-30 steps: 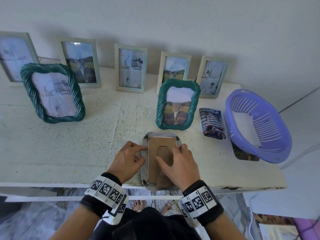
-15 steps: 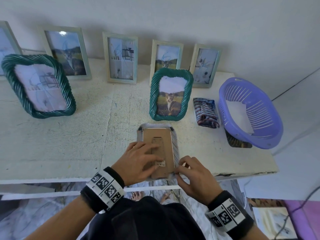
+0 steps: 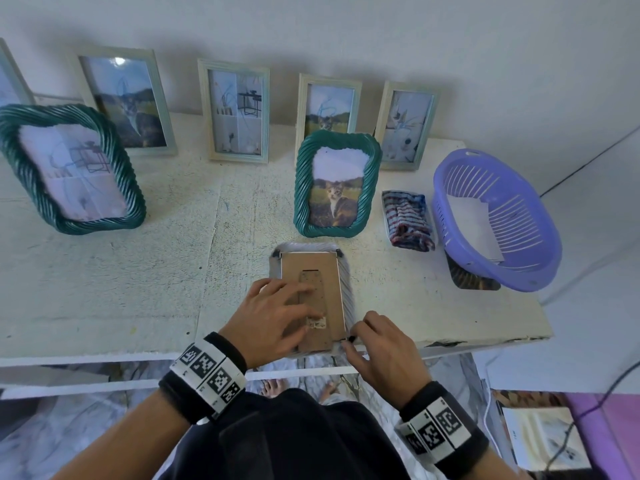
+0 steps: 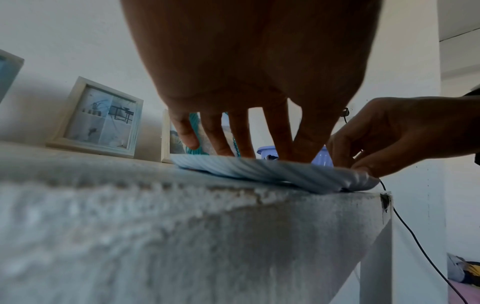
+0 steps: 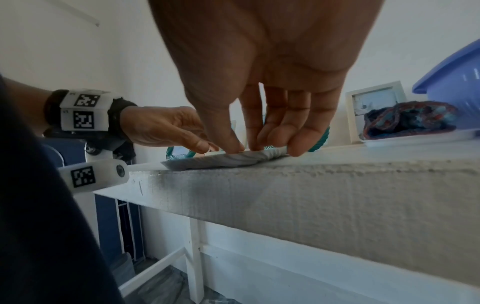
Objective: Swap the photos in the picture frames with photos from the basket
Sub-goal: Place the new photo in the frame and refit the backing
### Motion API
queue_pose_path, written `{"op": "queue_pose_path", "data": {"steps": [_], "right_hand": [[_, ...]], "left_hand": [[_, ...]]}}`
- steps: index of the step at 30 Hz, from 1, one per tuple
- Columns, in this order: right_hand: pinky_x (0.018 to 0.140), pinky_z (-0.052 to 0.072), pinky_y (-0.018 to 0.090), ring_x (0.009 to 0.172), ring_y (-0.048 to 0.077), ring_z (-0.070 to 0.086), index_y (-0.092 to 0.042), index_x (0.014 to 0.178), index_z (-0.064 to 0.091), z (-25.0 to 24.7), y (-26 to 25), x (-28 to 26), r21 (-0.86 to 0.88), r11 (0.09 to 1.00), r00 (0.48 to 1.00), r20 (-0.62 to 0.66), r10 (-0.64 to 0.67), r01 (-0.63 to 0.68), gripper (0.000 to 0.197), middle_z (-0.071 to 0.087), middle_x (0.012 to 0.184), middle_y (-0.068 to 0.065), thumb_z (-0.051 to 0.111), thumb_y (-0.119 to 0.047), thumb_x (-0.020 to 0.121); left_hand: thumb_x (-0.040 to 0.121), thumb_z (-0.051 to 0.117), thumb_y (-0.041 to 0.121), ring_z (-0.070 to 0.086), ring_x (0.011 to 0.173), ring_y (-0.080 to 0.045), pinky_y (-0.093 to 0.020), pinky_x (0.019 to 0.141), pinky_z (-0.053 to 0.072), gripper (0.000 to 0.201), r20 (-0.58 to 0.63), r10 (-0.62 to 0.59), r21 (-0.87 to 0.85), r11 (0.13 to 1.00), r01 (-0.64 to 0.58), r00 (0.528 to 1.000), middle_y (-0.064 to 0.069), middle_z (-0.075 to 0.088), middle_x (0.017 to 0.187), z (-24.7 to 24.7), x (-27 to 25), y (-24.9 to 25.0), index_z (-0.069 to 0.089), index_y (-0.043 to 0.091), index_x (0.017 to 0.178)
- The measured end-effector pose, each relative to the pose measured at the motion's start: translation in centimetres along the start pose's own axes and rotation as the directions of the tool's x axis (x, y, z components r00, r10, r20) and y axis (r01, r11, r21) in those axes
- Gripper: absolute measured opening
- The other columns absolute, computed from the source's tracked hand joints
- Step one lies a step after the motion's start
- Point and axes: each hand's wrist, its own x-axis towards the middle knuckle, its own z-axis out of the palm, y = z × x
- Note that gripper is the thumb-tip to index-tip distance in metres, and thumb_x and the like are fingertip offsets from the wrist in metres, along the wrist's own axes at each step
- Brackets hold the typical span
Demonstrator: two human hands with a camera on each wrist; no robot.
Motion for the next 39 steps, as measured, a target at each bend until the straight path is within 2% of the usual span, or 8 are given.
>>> {"op": "queue_pose_path", "data": {"steps": [6, 12, 15, 21, 28, 32, 36, 39], "right_hand": [[0.060, 0.036, 0.018, 0.066, 0.005, 0.042, -0.018, 0.083, 0.061, 0.6, 0.0, -0.2, 0.089, 0.986, 0.990, 0.011, 0.140, -0.140, 0.012, 0.053, 0.076, -0.008, 0.070, -0.026, 0.084], [0.066, 0.036, 0.020, 0.069, 0.010, 0.047, -0.014, 0.088, 0.062, 0.4, -0.2, 0.0, 0.149, 0.964, 0.974, 0.095, 0.207, -0.220, 0.013, 0.052, 0.079, -0.007, 0.064, -0.026, 0.090], [0.068, 0.043, 0.021, 0.072, 0.010, 0.053, -0.013, 0.090, 0.064, 0.3, -0.2, 0.2, 0.255, 0.923, 0.957, 0.118, 0.265, -0.287, 0.010, 0.058, 0.081, -0.005, 0.066, -0.023, 0.089], [0.061, 0.035, 0.008, 0.065, 0.001, 0.047, -0.015, 0.087, 0.060, 0.2, -0.2, 0.3, 0.264, 0.913, 0.950, 0.118, 0.288, -0.310, 0.013, 0.052, 0.077, -0.009, 0.069, -0.024, 0.086], [0.063, 0.035, 0.014, 0.071, 0.007, 0.050, -0.016, 0.088, 0.062, 0.3, -0.3, 0.6, 0.185, 0.921, 0.936, 0.152, 0.318, -0.343, 0.015, 0.054, 0.079, -0.008, 0.065, -0.030, 0.089], [0.067, 0.042, 0.020, 0.070, 0.009, 0.053, -0.015, 0.085, 0.062, 0.0, -0.6, 0.8, 0.261, 0.889, 0.925, 0.159, 0.344, -0.375, 0.010, 0.061, 0.077, -0.004, 0.066, -0.023, 0.088], [0.064, 0.041, 0.017, 0.066, 0.004, 0.053, -0.016, 0.083, 0.062, -0.2, -0.4, 0.8, 0.331, 0.854, 0.916, 0.180, 0.359, -0.400, 0.010, 0.063, 0.074, -0.004, 0.069, -0.021, 0.085], [0.061, 0.038, 0.013, 0.066, 0.004, 0.052, -0.017, 0.082, 0.062, -0.1, -0.3, 0.8, 0.306, 0.863, 0.915, 0.175, 0.363, -0.401, 0.012, 0.061, 0.073, -0.006, 0.070, -0.025, 0.085]], "left_hand": [[0.086, 0.051, 0.044, 0.055, 0.117, -0.018, -0.045, 0.100, 0.039, 0.026, -0.021, 0.008, -0.016, 1.000, -0.008, 1.000, 0.010, 0.056, 0.130, 0.1, 0.0, -0.1, 0.064, 0.045, 0.108], [0.086, 0.052, 0.044, 0.056, 0.115, -0.019, -0.046, 0.100, 0.040, 0.025, -0.027, 0.009, -0.026, 1.000, -0.010, 1.000, 0.008, 0.057, 0.129, 0.0, 0.0, 0.0, 0.064, 0.043, 0.107], [0.086, 0.050, 0.045, 0.055, 0.116, -0.019, -0.047, 0.100, 0.040, 0.026, -0.020, 0.007, -0.025, 1.000, -0.007, 1.000, 0.009, 0.057, 0.130, 0.0, 0.0, 0.0, 0.065, 0.043, 0.107], [0.086, 0.049, 0.045, 0.055, 0.116, -0.018, -0.045, 0.101, 0.038, 0.027, -0.020, 0.006, -0.014, 1.000, -0.006, 1.000, 0.008, 0.057, 0.130, -0.1, 0.0, 0.1, 0.067, 0.042, 0.106], [0.086, 0.048, 0.045, 0.056, 0.115, -0.019, -0.045, 0.101, 0.039, 0.028, -0.018, 0.000, -0.009, 1.000, -0.001, 1.000, 0.008, 0.057, 0.130, 0.0, 0.0, 0.1, 0.067, 0.042, 0.107], [0.086, 0.049, 0.045, 0.055, 0.116, -0.019, -0.045, 0.102, 0.037, 0.028, -0.014, 0.000, -0.006, 1.000, 0.000, 1.000, 0.009, 0.056, 0.132, 0.2, -0.1, 0.0, 0.067, 0.043, 0.107], [0.085, 0.051, 0.045, 0.055, 0.116, -0.019, -0.046, 0.102, 0.038, 0.026, -0.024, 0.002, -0.012, 1.000, -0.002, 1.000, 0.009, 0.056, 0.131, 0.1, -0.1, 0.0, 0.067, 0.044, 0.106], [0.085, 0.050, 0.045, 0.056, 0.114, -0.018, -0.046, 0.101, 0.039, 0.027, -0.033, 0.011, 0.000, 1.000, -0.011, 0.999, 0.008, 0.058, 0.130, 0.0, -0.1, 0.1, 0.067, 0.043, 0.105]]}}
